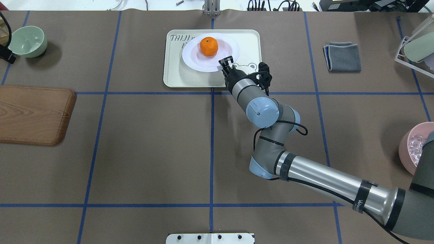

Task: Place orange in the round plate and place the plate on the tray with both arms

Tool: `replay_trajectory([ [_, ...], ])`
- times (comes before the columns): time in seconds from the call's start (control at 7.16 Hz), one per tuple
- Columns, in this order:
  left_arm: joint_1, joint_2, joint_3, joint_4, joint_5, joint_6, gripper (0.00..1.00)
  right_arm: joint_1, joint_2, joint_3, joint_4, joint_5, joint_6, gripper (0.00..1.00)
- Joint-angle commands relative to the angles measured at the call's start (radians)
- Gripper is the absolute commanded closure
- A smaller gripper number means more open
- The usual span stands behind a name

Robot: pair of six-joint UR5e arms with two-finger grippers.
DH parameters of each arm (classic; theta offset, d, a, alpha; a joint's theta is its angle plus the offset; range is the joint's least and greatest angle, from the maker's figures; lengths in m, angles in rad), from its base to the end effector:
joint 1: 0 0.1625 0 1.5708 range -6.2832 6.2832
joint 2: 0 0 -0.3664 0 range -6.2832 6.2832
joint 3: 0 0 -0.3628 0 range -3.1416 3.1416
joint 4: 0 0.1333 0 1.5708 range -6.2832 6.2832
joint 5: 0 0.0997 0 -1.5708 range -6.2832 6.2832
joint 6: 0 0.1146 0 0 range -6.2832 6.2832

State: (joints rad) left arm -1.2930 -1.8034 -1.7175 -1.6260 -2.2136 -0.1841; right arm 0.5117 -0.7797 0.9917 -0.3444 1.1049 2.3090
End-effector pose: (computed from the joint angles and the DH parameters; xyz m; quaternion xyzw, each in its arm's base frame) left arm 0.0888 -0.5471 0.4259 0.1285 0.3471 0.1114 0.9223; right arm -0.5459 -0.5185 0.2585 0.1001 -0.6565 0.5516 0.5047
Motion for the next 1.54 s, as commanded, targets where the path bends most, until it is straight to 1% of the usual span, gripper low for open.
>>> replay_trajectory([
  [0.0,-0.008,-0.005,-0.001,0.000,0.000,0.000,0.02,-0.025,-0.045,0.072,-0.002,0.000,-0.003,0.00],
  [0.14,-0.006,-0.005,0.001,0.000,0.000,0.000,0.02,-0.065,-0.164,0.228,-0.004,0.000,-0.011,0.00],
  [0.28,-0.006,-0.007,0.001,0.000,0.000,-0.003,0.02,-0.085,-0.224,0.324,-0.004,0.000,-0.014,0.00],
  [0.42,-0.006,-0.005,0.001,-0.002,0.000,-0.003,0.02,-0.090,-0.271,0.373,0.004,0.003,-0.022,0.00],
  [0.56,-0.006,-0.002,0.001,-0.002,0.000,0.000,0.02,-0.100,-0.361,0.462,0.011,0.024,-0.121,0.00],
  [0.7,-0.008,0.005,0.002,-0.006,0.000,0.002,0.02,-0.102,-0.407,0.517,0.013,0.144,-0.358,0.00],
  [0.84,-0.009,0.007,-0.004,-0.009,-0.001,0.002,0.02,-0.052,-0.411,0.519,0.007,0.252,-0.558,0.00],
  [0.98,-0.008,0.009,0.004,-0.009,0.008,0.003,0.02,0.047,-0.415,0.498,0.002,0.395,-0.622,0.00],
  [1.12,-0.008,0.007,0.007,-0.011,0.011,0.003,0.02,0.180,-0.418,0.477,-0.007,0.628,-0.685,0.00],
  [1.26,-0.008,0.006,0.007,-0.008,0.006,0.032,0.02,0.318,-0.449,0.472,-0.045,0.837,-0.791,0.00],
  [1.4,-0.011,0.007,0.009,-0.002,0.008,0.067,0.02,0.434,-0.455,0.470,-0.159,0.995,-0.944,0.00],
])
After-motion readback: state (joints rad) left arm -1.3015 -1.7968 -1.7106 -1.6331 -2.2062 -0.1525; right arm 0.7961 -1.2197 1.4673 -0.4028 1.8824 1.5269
